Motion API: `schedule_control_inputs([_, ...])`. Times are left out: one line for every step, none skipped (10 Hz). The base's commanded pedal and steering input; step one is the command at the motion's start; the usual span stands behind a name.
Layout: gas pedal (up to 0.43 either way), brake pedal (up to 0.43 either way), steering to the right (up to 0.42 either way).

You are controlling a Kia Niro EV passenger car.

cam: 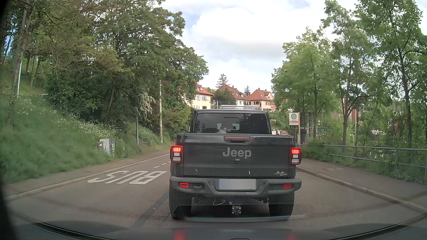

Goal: Follow the waypoints while adhering to traffic rules and regulations

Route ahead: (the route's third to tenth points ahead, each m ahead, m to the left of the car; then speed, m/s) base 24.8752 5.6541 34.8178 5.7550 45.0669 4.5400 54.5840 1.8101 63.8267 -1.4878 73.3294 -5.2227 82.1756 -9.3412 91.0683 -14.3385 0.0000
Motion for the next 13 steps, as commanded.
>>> schedule_control_inputs([0.0, 0.0, 0.002])
schedule_control_inputs([0.0, 0.0, 0.002])
schedule_control_inputs([0.0, 0.0, 0.002])
schedule_control_inputs([0.0, 0.0, 0.002])
schedule_control_inputs([0.0, 0.0, 0.001])
schedule_control_inputs([0.0, 0.0, 0.001])
schedule_control_inputs([0.0, 0.0, 0.001])
schedule_control_inputs([0.0, 0.0, 0.002])
schedule_control_inputs([0.0, 0.0, 0.001])
schedule_control_inputs([0.0, 0.0, 0.002])
schedule_control_inputs([0.0, 0.0, 0.001])
schedule_control_inputs([0.0, 0.0, 0.001])
schedule_control_inputs([0.0, 0.0, 0.001])
